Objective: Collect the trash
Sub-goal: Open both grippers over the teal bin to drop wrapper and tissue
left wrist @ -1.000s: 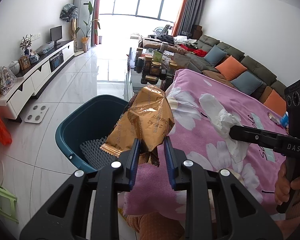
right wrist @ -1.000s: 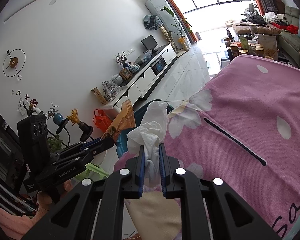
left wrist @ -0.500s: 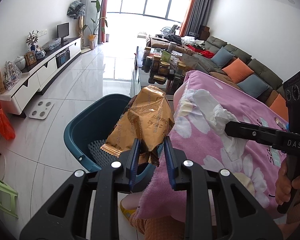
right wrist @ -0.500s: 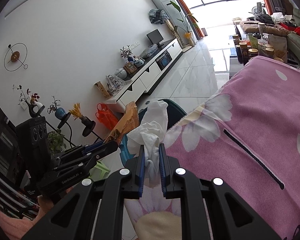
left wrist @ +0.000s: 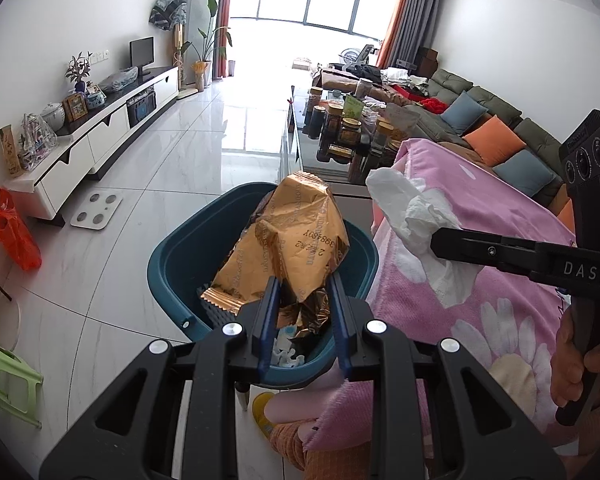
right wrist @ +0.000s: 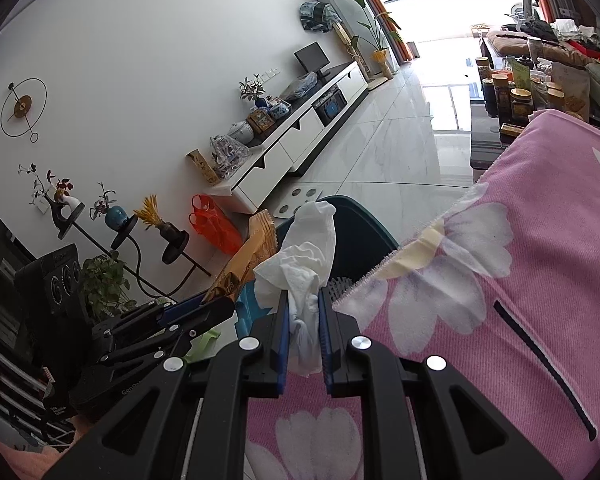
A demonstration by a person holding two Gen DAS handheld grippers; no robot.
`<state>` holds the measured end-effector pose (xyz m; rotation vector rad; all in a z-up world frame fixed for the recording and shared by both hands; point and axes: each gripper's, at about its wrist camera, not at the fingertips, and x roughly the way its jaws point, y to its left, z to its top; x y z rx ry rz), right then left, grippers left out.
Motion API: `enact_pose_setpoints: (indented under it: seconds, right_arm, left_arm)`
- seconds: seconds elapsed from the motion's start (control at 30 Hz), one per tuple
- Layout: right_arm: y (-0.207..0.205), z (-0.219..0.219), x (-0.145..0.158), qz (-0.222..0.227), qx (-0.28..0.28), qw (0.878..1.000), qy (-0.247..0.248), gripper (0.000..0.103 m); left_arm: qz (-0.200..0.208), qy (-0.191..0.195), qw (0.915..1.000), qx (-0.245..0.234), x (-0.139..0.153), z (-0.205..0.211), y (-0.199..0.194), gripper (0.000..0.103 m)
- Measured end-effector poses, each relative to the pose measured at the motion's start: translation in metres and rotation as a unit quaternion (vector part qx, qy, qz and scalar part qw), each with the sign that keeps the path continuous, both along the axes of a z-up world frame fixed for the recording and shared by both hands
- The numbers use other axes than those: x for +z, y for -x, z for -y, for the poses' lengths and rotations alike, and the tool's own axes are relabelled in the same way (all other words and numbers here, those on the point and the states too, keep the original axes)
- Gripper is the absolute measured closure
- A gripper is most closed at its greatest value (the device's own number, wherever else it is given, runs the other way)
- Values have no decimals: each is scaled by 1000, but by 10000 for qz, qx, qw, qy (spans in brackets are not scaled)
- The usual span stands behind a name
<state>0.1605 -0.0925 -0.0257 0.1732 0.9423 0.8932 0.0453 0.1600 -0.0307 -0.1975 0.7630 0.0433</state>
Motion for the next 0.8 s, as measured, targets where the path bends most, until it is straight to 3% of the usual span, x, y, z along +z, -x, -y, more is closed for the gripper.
enact_pose_setpoints:
  seconds: [0.53, 0.8]
  right_arm:
    - [-31, -53, -25, -270, -52, 9984, 484, 89]
    - [-40, -69, -31, -310, -78, 9970, 708, 80]
  left_arm:
    - [-425, 270, 9984, 248, -42, -23, -30, 82]
    - [-488, 414, 9974, 326, -55, -27, -34, 83]
